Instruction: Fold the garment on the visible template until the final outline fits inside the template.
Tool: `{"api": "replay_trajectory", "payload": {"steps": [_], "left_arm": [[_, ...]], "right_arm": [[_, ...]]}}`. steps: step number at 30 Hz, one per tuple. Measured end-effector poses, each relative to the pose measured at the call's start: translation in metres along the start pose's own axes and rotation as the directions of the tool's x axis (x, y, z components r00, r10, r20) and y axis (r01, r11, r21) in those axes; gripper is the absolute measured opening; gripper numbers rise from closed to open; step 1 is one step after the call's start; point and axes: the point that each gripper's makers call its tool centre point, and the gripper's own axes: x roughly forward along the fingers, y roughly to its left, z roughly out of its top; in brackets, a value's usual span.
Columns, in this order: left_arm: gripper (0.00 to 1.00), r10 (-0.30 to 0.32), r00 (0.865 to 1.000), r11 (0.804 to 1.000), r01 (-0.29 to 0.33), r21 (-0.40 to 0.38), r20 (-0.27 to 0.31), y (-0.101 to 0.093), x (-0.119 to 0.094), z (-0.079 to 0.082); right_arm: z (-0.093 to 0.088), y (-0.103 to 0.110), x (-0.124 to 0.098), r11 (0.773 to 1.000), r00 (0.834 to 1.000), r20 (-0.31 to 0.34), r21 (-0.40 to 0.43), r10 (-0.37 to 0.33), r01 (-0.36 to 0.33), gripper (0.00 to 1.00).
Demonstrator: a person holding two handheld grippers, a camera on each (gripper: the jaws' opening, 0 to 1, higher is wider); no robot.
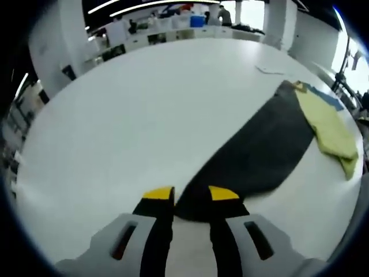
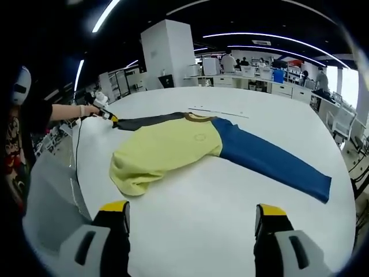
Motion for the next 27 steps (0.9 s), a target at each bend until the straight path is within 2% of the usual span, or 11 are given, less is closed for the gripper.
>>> {"api": "replay_trajectory", "payload": {"steps": [5, 8, 14, 15, 18, 20, 27], "left_arm": [[0.38, -0.017, 1.000, 1.000, 0.017, 0.011, 0.016, 0.003, -0.001, 0.003], [0.47, -0.033, 0.999, 0.999, 0.032, 0.021, 0.030, -0.003, -0.006, 0.000], [0.57, -0.099, 0.993, 0.993, 0.095, 0.067, 0.065, -0.017, -0.013, 0.004], [0.58, -0.114, 0.992, 0.988, 0.107, 0.107, 0.053, -0.021, -0.016, 0.001], [0.60, -0.126, 0.990, 0.989, 0.120, 0.089, 0.064, -0.021, -0.017, 0.002], [0.60, -0.134, 0.988, 0.987, 0.126, 0.103, 0.075, -0.025, -0.021, 0.002], [0.54, -0.158, 0.985, 0.981, 0.148, 0.129, 0.072, -0.034, -0.030, -0.001]], "right_arm": [[0.000, 0.002, 0.001, 1.000, 1.000, 0.005, 0.002, 0.004, -0.004, 0.90], [0.000, 0.003, 0.002, 1.000, 1.000, 0.006, 0.000, 0.006, -0.006, 0.90], [0.001, 0.003, 0.001, 1.000, 1.000, 0.009, -0.004, 0.006, -0.006, 0.90], [0.001, 0.003, 0.000, 1.000, 1.000, 0.009, -0.003, 0.006, -0.006, 0.90], [0.001, 0.005, -0.001, 1.000, 1.000, 0.011, -0.002, 0.006, -0.006, 0.90], [0.001, 0.005, -0.001, 1.000, 1.000, 0.011, -0.003, 0.005, -0.005, 0.89], [-0.001, 0.008, -0.001, 1.000, 1.000, 0.009, -0.001, 0.009, -0.009, 0.89]]}}
